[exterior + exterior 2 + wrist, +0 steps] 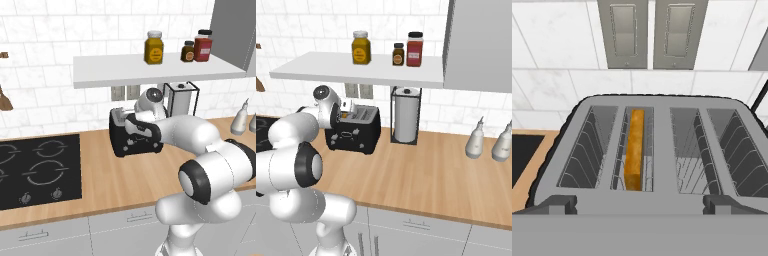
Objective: Start the toaster. Once the lever pops up, take the bread to the plate on the dining counter.
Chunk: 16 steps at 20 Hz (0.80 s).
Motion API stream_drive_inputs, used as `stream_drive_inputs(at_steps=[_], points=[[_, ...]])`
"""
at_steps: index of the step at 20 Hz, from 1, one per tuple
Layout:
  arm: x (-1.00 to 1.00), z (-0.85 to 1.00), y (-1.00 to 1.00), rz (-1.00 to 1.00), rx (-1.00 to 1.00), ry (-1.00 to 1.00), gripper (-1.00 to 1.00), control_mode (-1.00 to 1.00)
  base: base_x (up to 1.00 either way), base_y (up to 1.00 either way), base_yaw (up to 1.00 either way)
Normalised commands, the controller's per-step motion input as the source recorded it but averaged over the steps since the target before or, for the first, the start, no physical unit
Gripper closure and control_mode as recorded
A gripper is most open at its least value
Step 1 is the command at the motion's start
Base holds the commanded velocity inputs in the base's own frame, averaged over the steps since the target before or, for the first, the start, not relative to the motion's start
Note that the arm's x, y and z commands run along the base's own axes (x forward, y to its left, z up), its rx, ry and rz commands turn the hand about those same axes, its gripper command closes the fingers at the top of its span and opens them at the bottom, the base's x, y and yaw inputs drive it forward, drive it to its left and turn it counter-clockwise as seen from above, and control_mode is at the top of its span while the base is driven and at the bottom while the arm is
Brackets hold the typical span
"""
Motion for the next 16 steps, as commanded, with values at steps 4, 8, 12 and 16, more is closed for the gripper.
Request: stream_drive_inputs(at_steps=[4, 8, 12, 16], points=[[0.0, 0.0, 0.0, 0.0, 0.0, 0.0, -1.0, -1.0, 0.0, 0.0, 0.0], [0.0, 0.0, 0.0, 0.0, 0.0, 0.0, -1.0, -1.0, 0.0, 0.0, 0.0], [0.0, 0.0, 0.0, 0.0, 0.0, 0.0, -1.0, -1.0, 0.0, 0.0, 0.0], [0.0, 0.0, 0.0, 0.0, 0.0, 0.0, -1.0, -1.0, 0.0, 0.0, 0.0]])
